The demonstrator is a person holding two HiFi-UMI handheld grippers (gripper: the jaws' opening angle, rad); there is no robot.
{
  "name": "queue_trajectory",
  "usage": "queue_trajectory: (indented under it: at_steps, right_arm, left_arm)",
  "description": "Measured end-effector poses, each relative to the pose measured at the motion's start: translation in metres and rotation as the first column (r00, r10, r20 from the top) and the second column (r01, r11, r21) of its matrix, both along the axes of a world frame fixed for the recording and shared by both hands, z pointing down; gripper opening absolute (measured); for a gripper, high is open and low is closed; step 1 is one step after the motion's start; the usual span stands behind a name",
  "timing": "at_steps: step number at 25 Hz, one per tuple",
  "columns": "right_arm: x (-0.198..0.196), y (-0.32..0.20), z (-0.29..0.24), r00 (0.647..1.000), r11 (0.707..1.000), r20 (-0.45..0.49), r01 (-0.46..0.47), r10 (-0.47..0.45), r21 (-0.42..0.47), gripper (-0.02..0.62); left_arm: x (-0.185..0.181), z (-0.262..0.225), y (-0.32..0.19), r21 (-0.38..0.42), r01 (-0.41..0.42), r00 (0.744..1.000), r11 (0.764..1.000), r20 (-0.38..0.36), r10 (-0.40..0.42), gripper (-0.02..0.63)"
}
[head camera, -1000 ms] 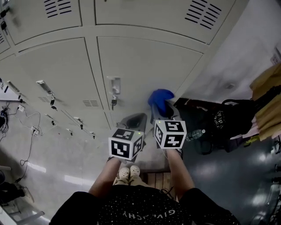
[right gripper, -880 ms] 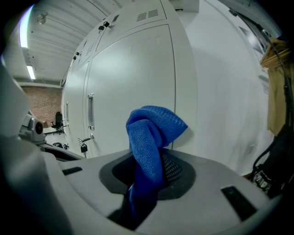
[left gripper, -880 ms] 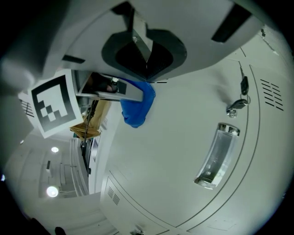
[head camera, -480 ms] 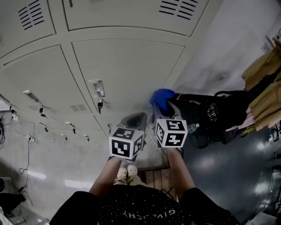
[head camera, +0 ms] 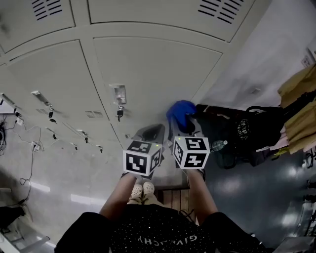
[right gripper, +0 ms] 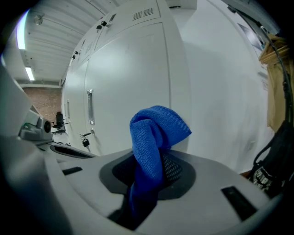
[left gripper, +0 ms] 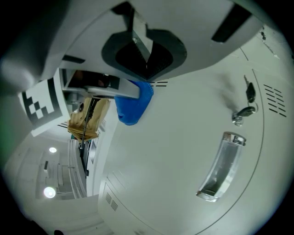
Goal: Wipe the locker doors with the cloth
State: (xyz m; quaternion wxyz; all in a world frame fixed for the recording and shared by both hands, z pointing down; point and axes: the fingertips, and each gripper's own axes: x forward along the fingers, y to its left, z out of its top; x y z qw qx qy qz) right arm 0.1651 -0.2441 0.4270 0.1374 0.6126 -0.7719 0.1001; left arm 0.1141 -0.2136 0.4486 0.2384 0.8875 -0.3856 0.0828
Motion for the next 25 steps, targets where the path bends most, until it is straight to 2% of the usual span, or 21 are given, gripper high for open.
queue_trajectory:
  at_steps: [7, 12, 18, 25]
  right_arm:
    - [-0.099, 0.000, 0.016, 0.977, 0.978, -0.021, 0.210, -0.210, -0.022, 0.094]
    - [-0.151, -0.004, 0.031, 0.954, 0.954, -0.024, 0.296, -0.298, -0.048, 0.094]
    - [-0.174, -0.016, 0.036, 0.950, 0.950, -0.027, 0.309, -0.310, -0.054, 0.094]
    - [-0.168, -0.023, 0.035, 0.956, 0.954, -0.014, 0.292, -0.294, -0.059, 0.094]
  left_arm:
    - [-0.074, 0.009, -0.004, -0.005, 0.151, 0.988, 0.988, 0.031, -0.151, 0.009]
    - [-0.125, 0.017, -0.001, -0.014, 0.255, 0.966, 0.967, 0.055, -0.254, 0.009]
    - [-0.150, 0.021, -0.004, 0.003, 0.306, 0.950, 0.952, 0.066, -0.305, 0.009]
    - [-0.142, 0.022, -0.005, 0.005, 0.287, 0.954, 0.958, 0.089, -0.286, 0.009]
